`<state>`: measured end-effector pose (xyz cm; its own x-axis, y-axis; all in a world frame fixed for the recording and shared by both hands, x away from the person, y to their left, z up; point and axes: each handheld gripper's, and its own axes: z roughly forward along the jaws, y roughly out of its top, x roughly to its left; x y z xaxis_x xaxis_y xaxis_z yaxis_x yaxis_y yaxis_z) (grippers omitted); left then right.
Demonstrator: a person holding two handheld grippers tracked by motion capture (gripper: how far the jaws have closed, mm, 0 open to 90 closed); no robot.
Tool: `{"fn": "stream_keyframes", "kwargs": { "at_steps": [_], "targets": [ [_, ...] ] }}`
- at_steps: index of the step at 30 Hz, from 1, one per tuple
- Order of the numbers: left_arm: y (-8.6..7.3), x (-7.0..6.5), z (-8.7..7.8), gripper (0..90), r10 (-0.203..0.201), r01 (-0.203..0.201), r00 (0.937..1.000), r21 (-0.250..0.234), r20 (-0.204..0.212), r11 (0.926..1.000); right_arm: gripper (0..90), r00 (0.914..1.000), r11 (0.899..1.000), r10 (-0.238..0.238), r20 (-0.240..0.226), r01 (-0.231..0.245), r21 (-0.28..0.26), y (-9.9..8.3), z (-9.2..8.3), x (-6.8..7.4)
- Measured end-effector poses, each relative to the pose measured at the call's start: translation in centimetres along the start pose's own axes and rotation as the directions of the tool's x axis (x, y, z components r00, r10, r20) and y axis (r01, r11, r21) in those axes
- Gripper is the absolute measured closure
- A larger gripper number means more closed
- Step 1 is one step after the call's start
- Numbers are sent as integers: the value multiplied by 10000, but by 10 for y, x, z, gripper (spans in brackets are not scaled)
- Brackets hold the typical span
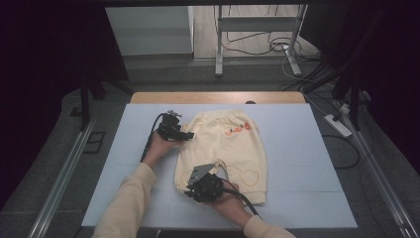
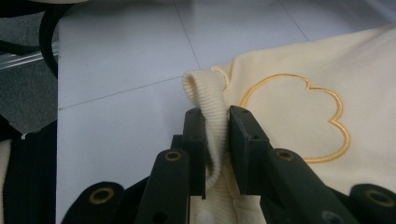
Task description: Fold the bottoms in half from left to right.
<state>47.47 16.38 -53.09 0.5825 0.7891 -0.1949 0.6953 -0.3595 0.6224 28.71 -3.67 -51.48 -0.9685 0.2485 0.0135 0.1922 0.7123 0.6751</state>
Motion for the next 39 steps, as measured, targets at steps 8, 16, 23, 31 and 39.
{"fn": "stream_keyframes", "kwargs": {
  "at_steps": [8,16,23,31,39],
  "targets": [
    [-1,0,3,262,56,-57,10000,222,67,9997,762,9999,9999,-88,54,88,62,0,0,0],
    [0,-7,4,630,331,-349,9973,267,662,9990,762,9999,9999,-101,81,100,122,0,0,1],
    [2,-12,4,791,459,-505,9924,377,1145,9980,763,9999,9998,-134,80,132,153,0,1,2],
    [5,-15,-4,804,533,-560,9891,162,1375,9983,767,9999,9999,-167,40,167,-29,2,-2,2],
    [6,-15,-8,805,484,-487,9869,-16,1537,9988,781,9999,9999,-154,-41,154,27,3,-3,1]
  ]
}}
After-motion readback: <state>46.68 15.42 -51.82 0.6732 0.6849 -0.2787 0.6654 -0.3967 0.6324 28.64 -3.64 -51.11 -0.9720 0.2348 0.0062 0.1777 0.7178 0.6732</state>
